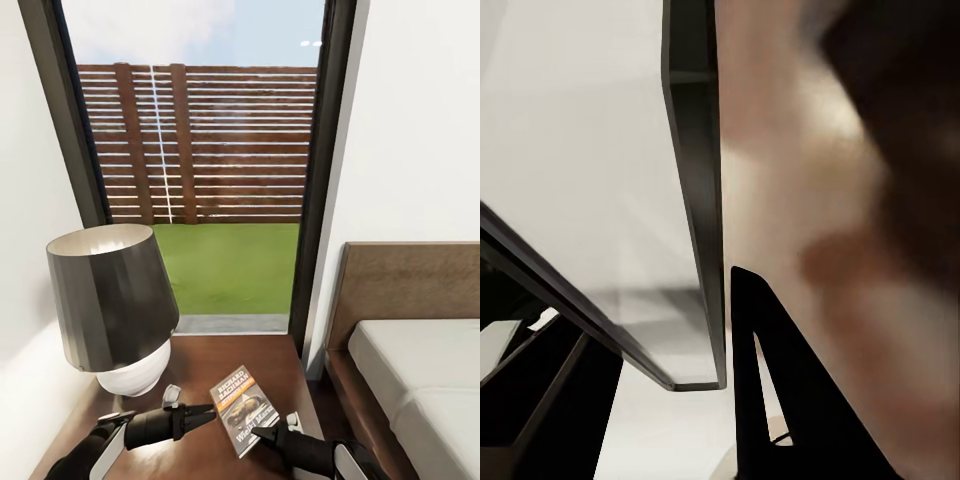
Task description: In the bedroom, move the book from the bed onto either nightstand, and place the two sandals side by side next to the bed.
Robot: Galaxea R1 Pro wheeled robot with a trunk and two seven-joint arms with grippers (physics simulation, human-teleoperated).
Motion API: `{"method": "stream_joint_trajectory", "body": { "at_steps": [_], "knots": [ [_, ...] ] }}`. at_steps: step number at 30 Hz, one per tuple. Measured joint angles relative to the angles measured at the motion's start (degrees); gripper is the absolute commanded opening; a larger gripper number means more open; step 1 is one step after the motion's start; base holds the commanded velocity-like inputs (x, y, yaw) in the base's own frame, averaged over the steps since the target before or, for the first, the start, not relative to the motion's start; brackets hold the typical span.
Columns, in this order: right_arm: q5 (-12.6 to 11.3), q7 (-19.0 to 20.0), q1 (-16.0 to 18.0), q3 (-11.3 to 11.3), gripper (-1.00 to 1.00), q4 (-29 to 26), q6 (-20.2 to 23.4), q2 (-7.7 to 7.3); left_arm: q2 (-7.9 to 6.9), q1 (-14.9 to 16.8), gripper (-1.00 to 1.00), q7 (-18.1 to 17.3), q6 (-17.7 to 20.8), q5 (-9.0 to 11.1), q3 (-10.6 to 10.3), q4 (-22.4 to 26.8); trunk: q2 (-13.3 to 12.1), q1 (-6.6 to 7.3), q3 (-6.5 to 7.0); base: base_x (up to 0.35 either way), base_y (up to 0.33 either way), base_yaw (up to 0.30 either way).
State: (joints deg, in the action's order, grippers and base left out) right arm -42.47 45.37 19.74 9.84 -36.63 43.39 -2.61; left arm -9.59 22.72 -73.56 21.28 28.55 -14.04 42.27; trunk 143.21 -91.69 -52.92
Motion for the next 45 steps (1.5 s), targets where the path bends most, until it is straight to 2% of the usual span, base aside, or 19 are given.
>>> {"method": "stream_joint_trajectory", "body": {
  "at_steps": [2,4,5,7,13,45],
  "knots": [
    [0.34,-2.57,0.0,-0.03,-1.0,0.05,-0.16,0.0,0.0,0.0,1.0,0.0,0.0,-0.03,0.0,0.0,0.0,0.0,0.0,0.0,0.0,0.0],
    [-1.52,-6.0,0.0,-0.18,-1.0,-0.08,0.7,0.03,0.0,0.0,1.0,0.0,0.0,-0.02,0.0,-0.01,0.0,0.0,0.0,0.0,0.0,0.0],
    [-2.44,-6.84,0.01,-0.68,-1.0,-0.14,1.06,0.04,0.0,0.0,1.0,0.0,0.0,-0.01,0.0,-0.01,0.0,0.01,0.01,0.0,0.0,0.0],
    [-2.66,-7.49,0.01,-2.14,-1.0,-0.16,1.1,0.04,0.0,0.0,1.0,0.0,0.0,0.0,0.0,-0.01,0.0,0.01,0.01,0.0,0.0,0.0],
    [-2.49,-7.87,0.01,-3.53,-1.0,-0.16,1.09,0.11,0.0,0.0,1.0,0.0,-0.01,0.01,-0.01,-0.01,0.0,0.01,0.01,0.0,0.0,0.0],
    [-2.58,-7.81,0.01,-3.76,-1.0,-0.23,1.05,0.2,0.0,0.0,1.0,0.0,0.0,0.01,0.06,-0.01,0.02,-0.02,-0.21,0.0,0.0,0.0]
  ]
}}
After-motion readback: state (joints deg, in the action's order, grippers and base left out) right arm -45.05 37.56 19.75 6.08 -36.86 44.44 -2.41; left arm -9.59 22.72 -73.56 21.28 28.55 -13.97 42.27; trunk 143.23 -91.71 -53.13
